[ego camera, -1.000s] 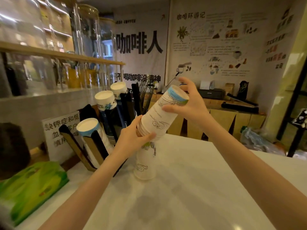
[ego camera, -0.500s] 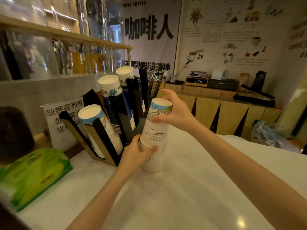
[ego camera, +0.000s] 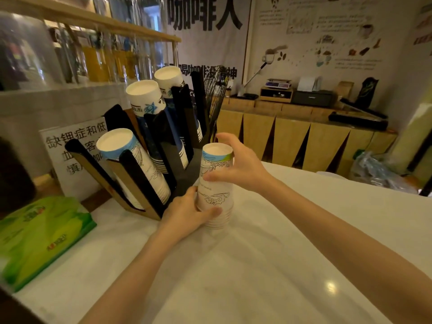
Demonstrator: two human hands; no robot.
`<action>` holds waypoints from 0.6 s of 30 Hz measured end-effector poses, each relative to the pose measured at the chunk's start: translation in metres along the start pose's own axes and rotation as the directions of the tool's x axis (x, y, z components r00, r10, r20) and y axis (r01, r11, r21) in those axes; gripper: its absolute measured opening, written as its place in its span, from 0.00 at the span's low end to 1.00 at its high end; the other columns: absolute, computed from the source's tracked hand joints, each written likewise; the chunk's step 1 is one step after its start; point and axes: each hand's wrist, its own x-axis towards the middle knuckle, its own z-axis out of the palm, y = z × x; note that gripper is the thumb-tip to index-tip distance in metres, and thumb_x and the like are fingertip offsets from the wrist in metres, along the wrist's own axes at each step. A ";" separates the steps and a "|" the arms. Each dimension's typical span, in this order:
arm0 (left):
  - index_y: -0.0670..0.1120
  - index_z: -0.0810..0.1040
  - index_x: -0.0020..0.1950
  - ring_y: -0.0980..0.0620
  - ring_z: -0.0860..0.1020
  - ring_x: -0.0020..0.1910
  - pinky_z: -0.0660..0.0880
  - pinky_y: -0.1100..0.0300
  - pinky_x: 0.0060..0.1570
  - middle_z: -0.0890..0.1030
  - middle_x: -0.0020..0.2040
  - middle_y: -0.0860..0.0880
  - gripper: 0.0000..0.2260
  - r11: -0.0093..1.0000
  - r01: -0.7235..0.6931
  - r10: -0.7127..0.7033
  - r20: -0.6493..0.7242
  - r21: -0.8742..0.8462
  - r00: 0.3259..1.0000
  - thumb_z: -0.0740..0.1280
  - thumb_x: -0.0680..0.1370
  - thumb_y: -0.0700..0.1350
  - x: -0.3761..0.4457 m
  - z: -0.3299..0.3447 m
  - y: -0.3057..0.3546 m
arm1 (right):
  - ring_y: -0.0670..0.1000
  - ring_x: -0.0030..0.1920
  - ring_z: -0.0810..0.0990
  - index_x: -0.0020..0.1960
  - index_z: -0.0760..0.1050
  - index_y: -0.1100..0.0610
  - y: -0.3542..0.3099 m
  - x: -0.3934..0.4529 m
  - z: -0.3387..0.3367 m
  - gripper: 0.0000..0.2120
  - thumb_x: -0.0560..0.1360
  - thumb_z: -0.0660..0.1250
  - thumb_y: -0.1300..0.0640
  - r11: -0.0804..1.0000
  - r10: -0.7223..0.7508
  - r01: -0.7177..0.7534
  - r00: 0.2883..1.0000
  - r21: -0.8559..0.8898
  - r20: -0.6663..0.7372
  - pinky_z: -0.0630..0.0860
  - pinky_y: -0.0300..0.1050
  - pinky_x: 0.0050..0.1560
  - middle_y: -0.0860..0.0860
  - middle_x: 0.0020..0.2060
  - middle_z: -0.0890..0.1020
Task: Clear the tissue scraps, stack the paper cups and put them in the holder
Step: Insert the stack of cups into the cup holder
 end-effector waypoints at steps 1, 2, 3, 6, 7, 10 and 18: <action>0.51 0.65 0.64 0.49 0.77 0.52 0.73 0.55 0.43 0.80 0.55 0.49 0.32 1.000 0.003 -0.003 -0.008 0.004 1.000 0.68 0.65 0.64 0.001 0.000 -0.001 | 0.48 0.56 0.75 0.69 0.58 0.49 0.000 -0.001 0.001 0.44 0.60 0.77 0.48 1.000 0.017 -0.017 1.000 0.019 -0.002 0.78 0.53 0.56 0.50 0.63 0.75; 0.51 0.66 0.63 0.48 0.76 0.52 0.73 0.55 0.42 0.79 0.55 0.49 0.32 1.000 0.004 -0.003 -0.027 0.017 1.000 0.69 0.64 0.64 0.001 0.001 -0.002 | 0.47 0.55 0.75 0.70 0.58 0.50 0.000 -0.003 0.002 0.44 0.60 0.77 0.49 0.999 0.033 -0.033 0.999 0.040 0.004 0.78 0.53 0.56 0.50 0.62 0.75; 0.51 0.66 0.62 0.48 0.75 0.53 0.73 0.55 0.43 0.78 0.55 0.48 0.32 0.999 0.003 -0.002 -0.052 0.033 0.999 0.69 0.63 0.65 0.002 0.002 -0.003 | 0.47 0.55 0.74 0.70 0.57 0.50 0.001 -0.004 0.003 0.44 0.61 0.77 0.51 0.996 0.051 -0.053 0.998 0.071 0.020 0.78 0.52 0.56 0.50 0.61 0.75; 0.50 0.67 0.61 0.48 0.71 0.59 0.74 0.51 0.53 0.72 0.59 0.48 0.34 0.999 -0.018 0.021 -0.095 0.041 0.995 0.70 0.61 0.65 0.004 0.004 -0.006 | 0.47 0.57 0.72 0.72 0.52 0.51 0.008 -0.006 0.002 0.47 0.63 0.77 0.55 0.962 0.137 -0.165 0.981 0.219 0.138 0.76 0.47 0.56 0.48 0.60 0.72; 0.50 0.65 0.63 0.48 0.70 0.61 0.73 0.50 0.55 0.70 0.62 0.47 0.36 1.000 -0.019 0.021 -0.077 0.022 0.997 0.71 0.61 0.65 0.004 0.005 -0.006 | 0.48 0.59 0.71 0.73 0.51 0.51 0.013 -0.008 0.001 0.47 0.63 0.76 0.55 0.944 0.171 -0.216 0.967 0.250 0.190 0.74 0.45 0.55 0.49 0.62 0.71; 0.53 0.53 0.71 0.46 0.66 0.68 0.71 0.46 0.63 0.62 0.71 0.47 0.49 0.994 0.023 -0.024 0.000 -0.102 1.000 0.71 0.56 0.68 0.002 0.009 -0.004 | 0.50 0.61 0.70 0.71 0.53 0.49 0.033 -0.017 0.007 0.45 0.64 0.76 0.53 0.904 0.268 -0.357 0.902 0.236 0.338 0.73 0.44 0.56 0.51 0.65 0.68; 0.50 0.61 0.69 0.48 0.74 0.61 0.73 0.55 0.57 0.75 0.64 0.47 0.39 0.949 0.002 -0.018 -0.048 -0.315 0.999 0.75 0.63 0.54 -0.007 0.020 0.000 | 0.49 0.59 0.73 0.70 0.60 0.52 0.052 -0.052 0.042 0.34 0.68 0.70 0.47 0.813 0.365 -0.465 0.876 0.351 0.317 0.72 0.42 0.58 0.50 0.67 0.73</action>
